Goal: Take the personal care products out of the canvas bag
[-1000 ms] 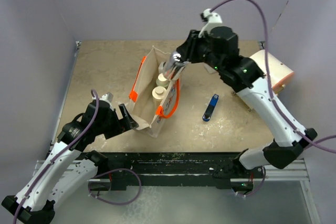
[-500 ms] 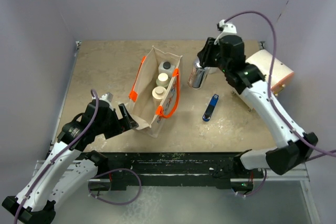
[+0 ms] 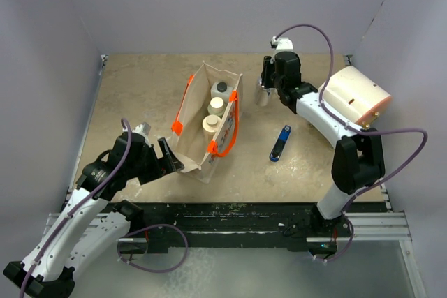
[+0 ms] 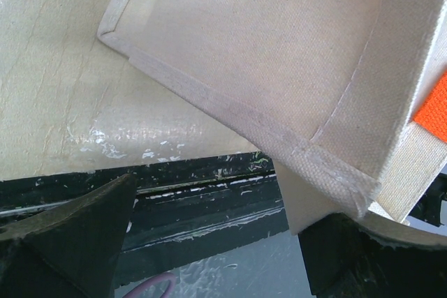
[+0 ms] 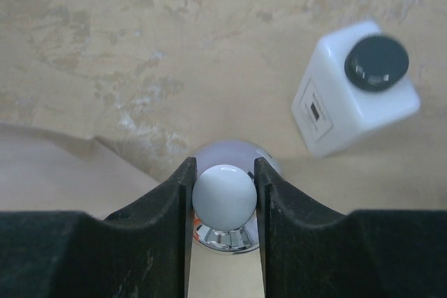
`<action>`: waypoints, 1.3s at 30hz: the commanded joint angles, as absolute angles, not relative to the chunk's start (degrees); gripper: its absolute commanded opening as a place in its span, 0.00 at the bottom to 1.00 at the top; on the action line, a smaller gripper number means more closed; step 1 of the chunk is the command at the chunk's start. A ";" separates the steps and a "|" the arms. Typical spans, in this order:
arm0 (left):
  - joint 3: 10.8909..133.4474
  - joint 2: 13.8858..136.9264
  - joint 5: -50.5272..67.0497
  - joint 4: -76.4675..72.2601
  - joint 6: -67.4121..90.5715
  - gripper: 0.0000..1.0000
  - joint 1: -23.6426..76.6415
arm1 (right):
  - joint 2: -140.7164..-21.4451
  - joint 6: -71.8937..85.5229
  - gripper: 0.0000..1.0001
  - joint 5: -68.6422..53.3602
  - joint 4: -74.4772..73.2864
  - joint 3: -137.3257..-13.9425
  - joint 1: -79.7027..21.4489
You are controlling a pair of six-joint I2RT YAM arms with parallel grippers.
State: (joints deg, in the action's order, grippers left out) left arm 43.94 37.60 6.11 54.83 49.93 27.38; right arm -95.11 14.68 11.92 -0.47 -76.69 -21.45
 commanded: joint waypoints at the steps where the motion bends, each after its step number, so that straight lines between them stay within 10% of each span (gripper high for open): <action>1: 44.05 38.03 5.93 55.81 48.44 0.93 26.63 | -95.43 6.77 0.00 9.95 20.45 -82.67 -20.64; 27: 43.86 38.32 7.63 55.02 47.30 0.93 24.93 | -108.91 3.14 0.03 12.34 19.85 -90.98 -18.11; 35: 43.86 37.83 7.56 55.02 47.37 0.93 24.70 | -106.89 0.78 0.62 14.96 14.14 -91.26 -18.19; 39: 43.86 38.01 7.71 55.02 47.23 0.93 24.61 | -102.55 2.30 0.72 16.04 10.61 -88.53 -18.23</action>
